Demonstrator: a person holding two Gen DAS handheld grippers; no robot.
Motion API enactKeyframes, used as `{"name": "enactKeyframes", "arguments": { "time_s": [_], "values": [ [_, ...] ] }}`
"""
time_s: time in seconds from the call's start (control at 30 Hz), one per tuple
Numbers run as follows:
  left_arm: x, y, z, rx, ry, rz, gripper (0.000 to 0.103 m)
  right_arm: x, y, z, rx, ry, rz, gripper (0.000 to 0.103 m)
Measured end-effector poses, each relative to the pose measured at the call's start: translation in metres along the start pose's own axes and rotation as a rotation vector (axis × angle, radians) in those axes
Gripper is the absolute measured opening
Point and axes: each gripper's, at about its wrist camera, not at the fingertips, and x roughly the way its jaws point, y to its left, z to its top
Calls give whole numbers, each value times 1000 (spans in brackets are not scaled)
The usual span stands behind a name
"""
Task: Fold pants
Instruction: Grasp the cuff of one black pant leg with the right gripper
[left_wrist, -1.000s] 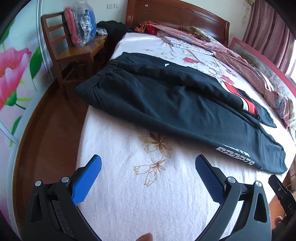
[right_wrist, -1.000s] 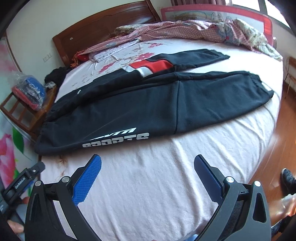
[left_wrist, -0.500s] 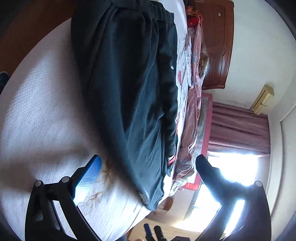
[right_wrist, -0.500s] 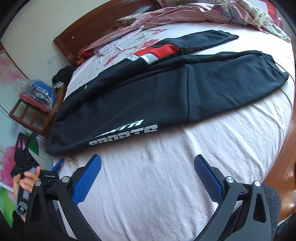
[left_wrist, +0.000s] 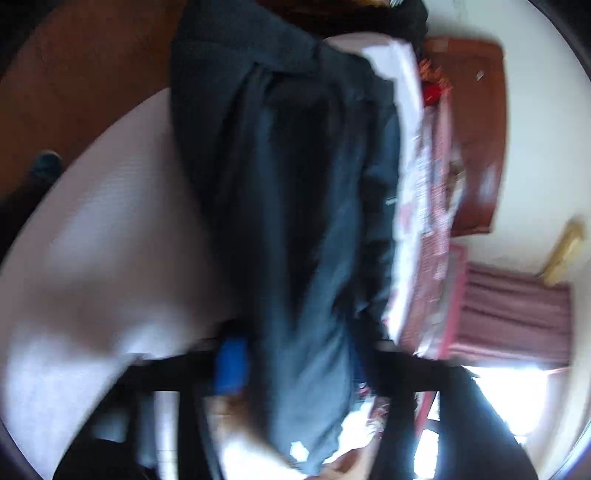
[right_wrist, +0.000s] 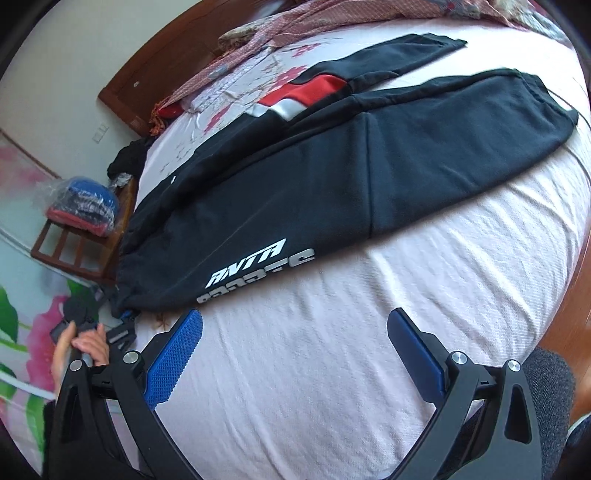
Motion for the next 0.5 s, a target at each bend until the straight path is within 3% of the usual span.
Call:
{"name": "enactKeyframes", "arguments": {
  "time_s": [0.23, 0.43, 0.5],
  "values": [
    [-12, 22, 18, 19, 12, -60, 9, -30, -95, 36, 302, -89, 47, 100],
    [-35, 9, 16, -10, 41, -83, 9, -24, -144, 59, 497, -103, 244, 94],
    [-38, 4, 17, 1, 48, -85, 9, -20, -148, 62, 524, -111, 260, 92]
  ]
}}
